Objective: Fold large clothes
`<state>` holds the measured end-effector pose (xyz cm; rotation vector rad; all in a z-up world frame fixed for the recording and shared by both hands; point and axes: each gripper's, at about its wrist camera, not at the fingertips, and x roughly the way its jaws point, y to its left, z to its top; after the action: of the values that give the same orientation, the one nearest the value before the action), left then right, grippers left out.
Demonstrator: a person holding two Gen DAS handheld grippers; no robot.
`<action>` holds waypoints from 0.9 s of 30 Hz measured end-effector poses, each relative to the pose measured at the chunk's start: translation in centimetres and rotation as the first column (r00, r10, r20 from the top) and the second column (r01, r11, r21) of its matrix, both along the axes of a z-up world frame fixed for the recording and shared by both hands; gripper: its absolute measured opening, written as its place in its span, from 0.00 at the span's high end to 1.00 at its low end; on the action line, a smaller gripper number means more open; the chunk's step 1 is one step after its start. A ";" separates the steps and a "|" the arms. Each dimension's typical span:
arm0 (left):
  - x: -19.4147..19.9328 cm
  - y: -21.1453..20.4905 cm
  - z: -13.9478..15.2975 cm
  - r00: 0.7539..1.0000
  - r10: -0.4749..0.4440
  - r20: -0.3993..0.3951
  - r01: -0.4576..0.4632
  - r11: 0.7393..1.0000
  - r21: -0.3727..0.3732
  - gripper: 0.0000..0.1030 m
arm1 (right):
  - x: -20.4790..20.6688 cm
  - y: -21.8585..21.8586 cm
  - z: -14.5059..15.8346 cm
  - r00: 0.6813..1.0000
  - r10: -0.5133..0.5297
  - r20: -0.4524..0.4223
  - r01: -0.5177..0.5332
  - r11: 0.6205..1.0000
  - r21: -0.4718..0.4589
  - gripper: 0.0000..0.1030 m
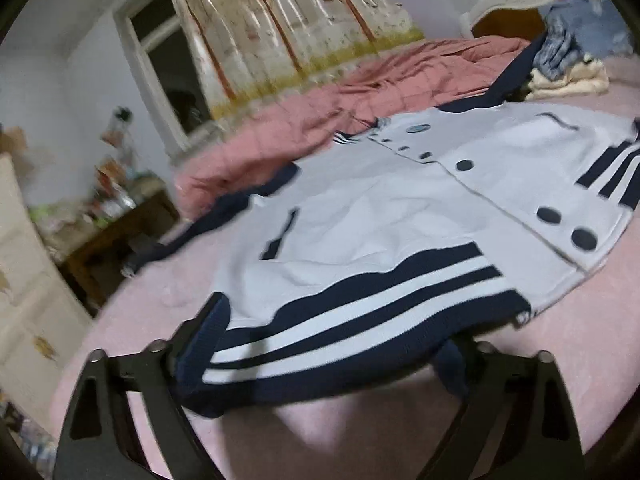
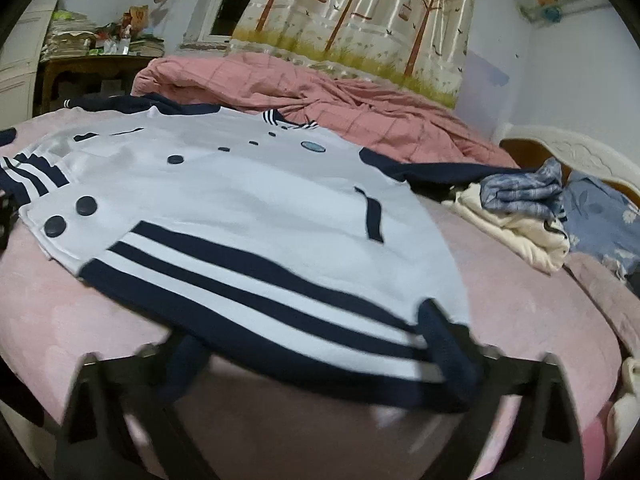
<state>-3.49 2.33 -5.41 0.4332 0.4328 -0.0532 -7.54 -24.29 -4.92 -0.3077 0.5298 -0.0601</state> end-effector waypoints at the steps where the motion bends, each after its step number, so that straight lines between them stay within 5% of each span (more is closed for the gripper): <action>1: 0.0 -0.1 0.4 1.000 -0.018 0.000 0.018 1.000 0.000 0.38 | 0.2 -0.3 0.1 1.000 0.020 -0.003 -0.020 1.000 0.006 0.48; 2: 0.0 -0.3 0.7 0.999 -0.032 0.005 0.032 0.999 0.015 0.54 | 0.4 -0.6 0.1 0.999 0.031 -0.009 -0.031 1.000 0.002 0.63; 5: 0.3 -0.9 1.6 0.997 -0.078 -0.001 0.078 0.996 0.051 0.90 | 0.8 -0.4 0.6 0.997 0.074 -0.019 -0.074 0.997 -0.038 0.78; 14: 6.3 0.0 8.1 0.996 -0.084 -0.036 0.082 0.995 -0.057 0.93 | 5.0 -1.1 6.4 0.991 0.130 0.036 -0.131 0.991 0.027 0.81; 19: 12.3 -0.3 8.1 0.985 -0.097 -0.144 0.089 0.994 -0.059 0.93 | 10.6 -0.5 7.4 0.989 0.147 -0.003 -0.147 0.989 -0.020 0.81; 21: 14.4 0.1 8.1 0.977 -0.103 -0.185 0.088 0.992 -0.089 0.85 | 13.2 -1.0 7.6 0.987 0.156 -0.040 -0.155 0.987 0.031 0.81; 23: 15.9 0.8 8.6 0.967 -0.126 -0.222 0.098 0.986 -0.132 0.58 | 15.7 -1.5 7.5 0.986 0.147 -0.079 -0.142 0.987 0.071 0.81; 24: 15.9 1.1 9.3 0.968 -0.146 -0.202 0.115 0.981 -0.154 0.30 | 17.1 -1.7 7.3 0.985 0.142 -0.100 -0.133 0.987 0.089 0.81; 26: 14.2 2.2 11.1 0.980 -0.184 -0.078 0.165 0.966 -0.199 0.00 | 19.2 -1.9 6.5 0.982 0.137 -0.128 -0.123 0.986 0.111 0.81; 27: 13.1 2.9 11.8 0.981 -0.195 -0.005 0.189 0.959 -0.209 0.00 | 20.1 -1.8 6.2 0.981 0.136 -0.138 -0.121 0.986 0.113 0.81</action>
<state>9.60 5.18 6.40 0.2675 0.4045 -0.2906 12.53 -26.10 1.25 -0.2445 0.6537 0.1161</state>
